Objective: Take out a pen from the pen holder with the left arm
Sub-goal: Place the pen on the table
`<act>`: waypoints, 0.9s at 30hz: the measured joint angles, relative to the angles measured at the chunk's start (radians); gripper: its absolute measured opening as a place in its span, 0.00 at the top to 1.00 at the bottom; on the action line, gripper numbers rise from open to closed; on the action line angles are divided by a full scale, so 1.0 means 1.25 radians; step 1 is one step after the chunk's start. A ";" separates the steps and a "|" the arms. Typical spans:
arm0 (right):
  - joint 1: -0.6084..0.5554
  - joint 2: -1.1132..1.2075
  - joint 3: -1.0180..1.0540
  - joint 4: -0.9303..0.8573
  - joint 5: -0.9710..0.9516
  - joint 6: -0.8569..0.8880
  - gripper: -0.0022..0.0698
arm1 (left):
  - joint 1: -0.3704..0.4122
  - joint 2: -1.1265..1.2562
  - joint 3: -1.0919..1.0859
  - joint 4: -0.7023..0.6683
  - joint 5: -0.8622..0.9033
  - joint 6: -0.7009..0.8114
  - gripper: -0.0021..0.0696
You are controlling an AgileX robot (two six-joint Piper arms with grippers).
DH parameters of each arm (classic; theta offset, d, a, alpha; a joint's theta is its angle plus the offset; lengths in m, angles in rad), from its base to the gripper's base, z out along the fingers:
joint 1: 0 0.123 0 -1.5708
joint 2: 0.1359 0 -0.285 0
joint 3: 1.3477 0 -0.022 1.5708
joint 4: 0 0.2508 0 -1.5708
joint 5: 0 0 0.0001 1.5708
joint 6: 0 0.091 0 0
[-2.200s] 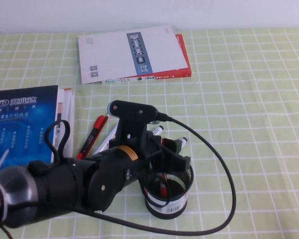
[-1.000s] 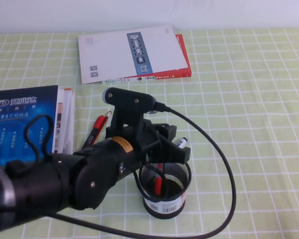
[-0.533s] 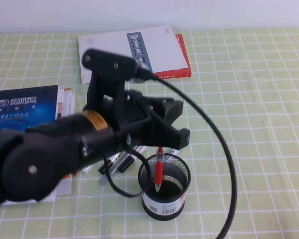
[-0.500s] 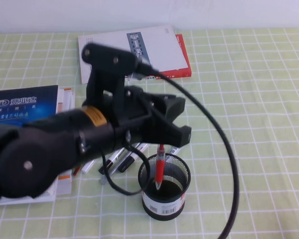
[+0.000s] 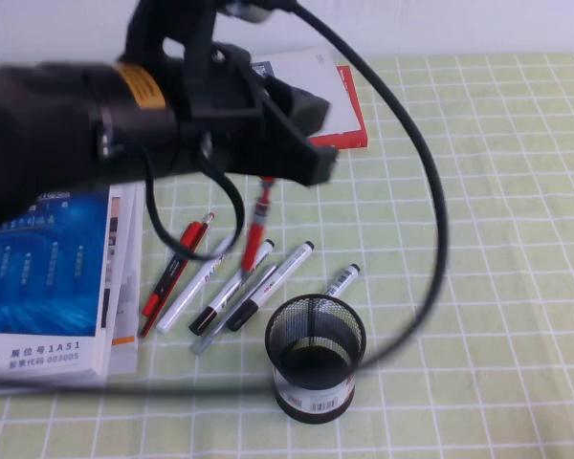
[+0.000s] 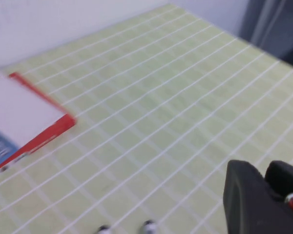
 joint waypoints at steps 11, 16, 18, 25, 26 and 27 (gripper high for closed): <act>0.000 0.000 0.000 0.000 0.000 0.000 0.99 | 0.118 0.229 -0.206 0.136 0.281 -0.071 0.91; 0.000 0.000 0.000 0.000 0.000 0.000 0.99 | 0.140 0.362 -0.336 0.151 0.395 -0.063 0.91; 0.000 0.000 0.000 0.000 0.000 0.000 0.99 | 0.140 0.416 -0.384 0.162 0.438 -0.060 0.91; 0.000 0.000 0.000 0.000 0.000 0.000 0.99 | 0.150 0.562 -0.503 0.168 0.507 -0.030 0.91; 0.000 0.000 0.000 0.000 0.000 0.000 0.99 | 0.155 0.578 -0.507 0.168 0.505 -0.026 0.91; 0.000 0.000 0.000 0.000 0.000 0.000 0.99 | 0.162 0.592 -0.511 0.168 0.502 -0.022 0.91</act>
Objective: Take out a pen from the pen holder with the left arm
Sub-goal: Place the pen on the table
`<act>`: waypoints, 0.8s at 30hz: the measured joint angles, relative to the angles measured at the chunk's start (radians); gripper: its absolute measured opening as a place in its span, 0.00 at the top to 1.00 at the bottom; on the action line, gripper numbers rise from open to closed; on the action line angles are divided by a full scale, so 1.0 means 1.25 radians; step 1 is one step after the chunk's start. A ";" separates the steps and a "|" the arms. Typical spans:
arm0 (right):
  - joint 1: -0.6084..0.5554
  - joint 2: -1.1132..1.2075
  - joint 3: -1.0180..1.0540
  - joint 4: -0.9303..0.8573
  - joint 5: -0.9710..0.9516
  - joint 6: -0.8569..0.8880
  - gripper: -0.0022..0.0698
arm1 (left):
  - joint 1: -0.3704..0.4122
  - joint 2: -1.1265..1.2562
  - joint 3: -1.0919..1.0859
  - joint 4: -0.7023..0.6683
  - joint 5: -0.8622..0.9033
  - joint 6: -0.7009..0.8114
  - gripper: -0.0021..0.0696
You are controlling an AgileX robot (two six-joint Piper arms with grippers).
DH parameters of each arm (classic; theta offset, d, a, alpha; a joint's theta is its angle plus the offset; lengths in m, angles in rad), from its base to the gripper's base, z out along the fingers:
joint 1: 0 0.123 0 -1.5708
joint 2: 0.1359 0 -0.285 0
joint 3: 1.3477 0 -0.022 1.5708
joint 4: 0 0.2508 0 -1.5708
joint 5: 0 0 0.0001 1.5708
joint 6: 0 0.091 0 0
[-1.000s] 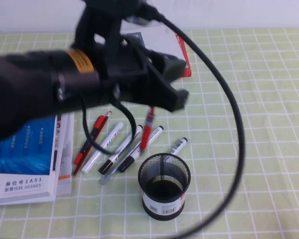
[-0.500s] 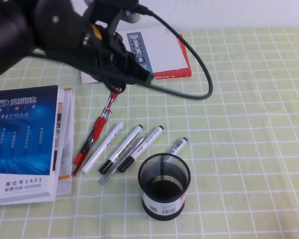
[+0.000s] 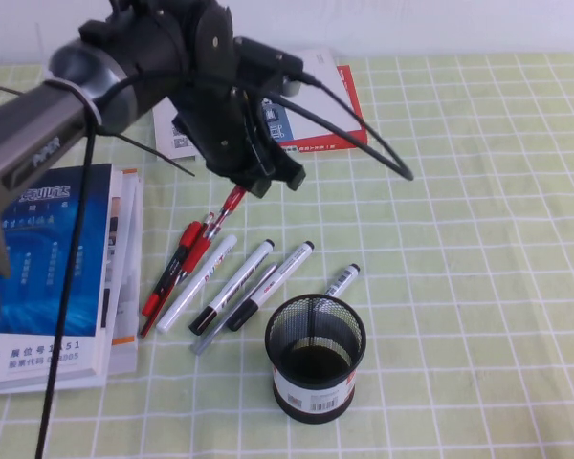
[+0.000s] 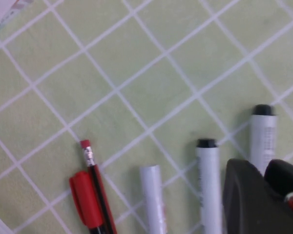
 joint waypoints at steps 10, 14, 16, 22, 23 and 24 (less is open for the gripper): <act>0.000 0.000 0.000 0.000 0.000 0.000 0.99 | 0.036 0.105 -0.006 -0.039 -0.021 0.026 0.91; 0.000 0.000 0.000 0.000 0.000 0.000 0.99 | 0.036 0.130 -0.014 -0.056 -0.027 0.038 0.91; 0.000 0.000 0.000 0.000 0.000 0.000 0.99 | 0.036 0.140 -0.014 -0.056 -0.029 0.038 0.91; 0.000 0.000 0.000 0.000 0.000 0.000 0.99 | 0.036 0.165 -0.015 -0.056 -0.072 0.038 0.91; 0.000 0.000 0.000 0.000 0.000 0.000 0.99 | 0.036 0.166 -0.015 -0.056 -0.076 0.040 0.91; 0.000 0.000 0.000 0.000 0.000 0.000 0.99 | 0.036 0.167 -0.016 -0.055 -0.080 0.040 0.91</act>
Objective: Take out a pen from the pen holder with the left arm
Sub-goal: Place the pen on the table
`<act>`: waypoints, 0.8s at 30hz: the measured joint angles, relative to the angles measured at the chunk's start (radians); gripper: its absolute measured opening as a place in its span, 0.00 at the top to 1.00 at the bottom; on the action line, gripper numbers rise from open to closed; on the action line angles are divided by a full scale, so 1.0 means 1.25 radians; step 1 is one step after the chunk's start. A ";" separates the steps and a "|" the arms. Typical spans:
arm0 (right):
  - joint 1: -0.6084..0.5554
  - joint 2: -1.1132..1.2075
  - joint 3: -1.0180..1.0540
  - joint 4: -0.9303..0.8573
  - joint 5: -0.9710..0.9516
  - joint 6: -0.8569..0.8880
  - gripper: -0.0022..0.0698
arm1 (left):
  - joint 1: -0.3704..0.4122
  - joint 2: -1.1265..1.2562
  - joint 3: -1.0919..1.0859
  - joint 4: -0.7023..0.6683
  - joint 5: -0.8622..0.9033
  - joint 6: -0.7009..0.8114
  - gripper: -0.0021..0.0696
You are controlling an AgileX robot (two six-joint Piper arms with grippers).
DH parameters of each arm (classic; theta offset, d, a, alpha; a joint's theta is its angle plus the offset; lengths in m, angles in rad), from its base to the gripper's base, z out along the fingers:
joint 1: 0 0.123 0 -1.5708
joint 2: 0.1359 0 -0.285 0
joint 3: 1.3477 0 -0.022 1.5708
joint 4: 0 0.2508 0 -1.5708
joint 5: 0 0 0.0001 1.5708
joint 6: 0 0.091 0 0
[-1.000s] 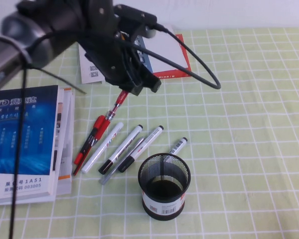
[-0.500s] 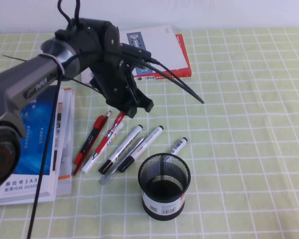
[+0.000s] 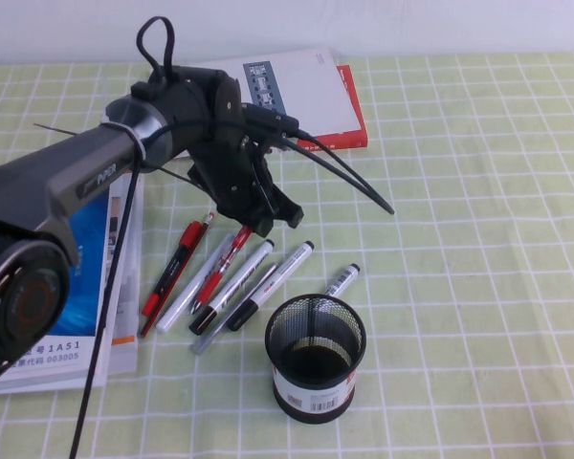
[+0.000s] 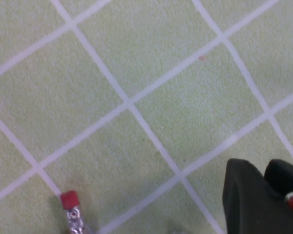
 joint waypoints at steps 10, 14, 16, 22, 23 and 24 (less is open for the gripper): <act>0.000 0.000 0.000 0.000 0.000 0.000 0.99 | 0.000 0.007 -0.001 0.000 -0.003 0.027 0.72; 0.000 0.000 0.000 0.000 0.000 0.000 0.99 | 0.000 0.008 -0.001 0.000 -0.008 0.025 0.51; 0.000 0.000 0.000 0.000 0.000 0.000 0.99 | 0.000 0.008 -0.001 0.000 -0.008 0.015 0.48; 0.000 0.000 0.000 0.000 0.000 0.000 0.99 | -0.005 -0.062 0.005 0.006 0.035 -0.011 0.51; 0.000 0.000 0.000 0.000 0.000 0.000 0.99 | -0.008 -0.090 0.013 0.006 0.040 -0.011 0.55; 0.000 0.000 0.000 0.000 0.000 0.000 0.99 | -0.010 -0.115 0.024 0.006 0.041 -0.011 0.59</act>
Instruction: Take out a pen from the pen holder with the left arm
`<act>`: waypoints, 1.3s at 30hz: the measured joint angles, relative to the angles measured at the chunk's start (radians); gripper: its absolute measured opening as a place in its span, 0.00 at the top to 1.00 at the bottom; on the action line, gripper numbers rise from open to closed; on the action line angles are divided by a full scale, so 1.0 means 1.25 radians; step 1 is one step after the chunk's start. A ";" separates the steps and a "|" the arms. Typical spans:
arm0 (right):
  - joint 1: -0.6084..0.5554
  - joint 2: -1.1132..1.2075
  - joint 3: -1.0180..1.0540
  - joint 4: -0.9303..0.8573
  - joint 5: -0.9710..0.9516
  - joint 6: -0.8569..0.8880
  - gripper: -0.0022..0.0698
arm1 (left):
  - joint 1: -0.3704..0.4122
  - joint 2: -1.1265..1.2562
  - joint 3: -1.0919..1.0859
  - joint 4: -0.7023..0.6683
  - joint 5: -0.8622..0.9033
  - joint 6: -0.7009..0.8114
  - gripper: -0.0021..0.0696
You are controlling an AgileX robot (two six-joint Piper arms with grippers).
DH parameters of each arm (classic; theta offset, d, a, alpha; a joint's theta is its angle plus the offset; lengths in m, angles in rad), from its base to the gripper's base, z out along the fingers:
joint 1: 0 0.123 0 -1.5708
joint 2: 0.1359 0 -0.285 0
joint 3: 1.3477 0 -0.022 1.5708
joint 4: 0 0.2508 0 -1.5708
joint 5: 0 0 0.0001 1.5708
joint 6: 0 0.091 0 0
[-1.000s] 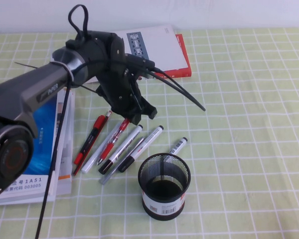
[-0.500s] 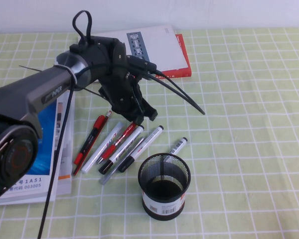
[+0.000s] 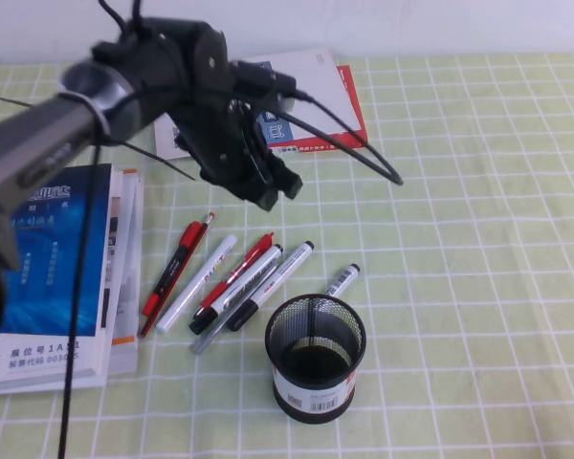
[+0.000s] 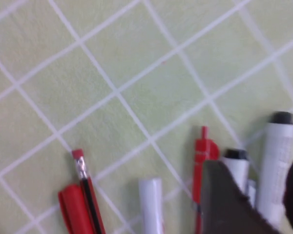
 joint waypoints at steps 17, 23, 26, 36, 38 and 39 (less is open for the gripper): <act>0.000 0.000 0.000 0.000 0.000 0.000 0.99 | -0.009 -0.634 0.614 0.000 -0.237 -0.065 0.97; 0.000 0.000 0.000 0.000 0.000 0.000 0.99 | -0.009 -0.854 0.818 -0.021 -0.375 -0.098 0.97; 0.000 0.000 0.000 0.000 0.000 0.000 0.99 | -0.009 -0.930 0.900 -0.025 -0.408 -0.106 0.97; 0.000 0.000 0.000 0.000 0.000 0.000 0.99 | -0.009 -0.982 0.966 0.041 -0.379 -0.123 0.97; 0.000 0.000 0.000 0.000 0.000 0.000 0.99 | -0.009 -0.982 0.971 0.043 -0.412 -0.132 0.97; 0.000 0.000 0.000 0.000 0.000 0.000 0.99 | -0.009 -0.982 0.975 0.045 -0.435 -0.135 0.97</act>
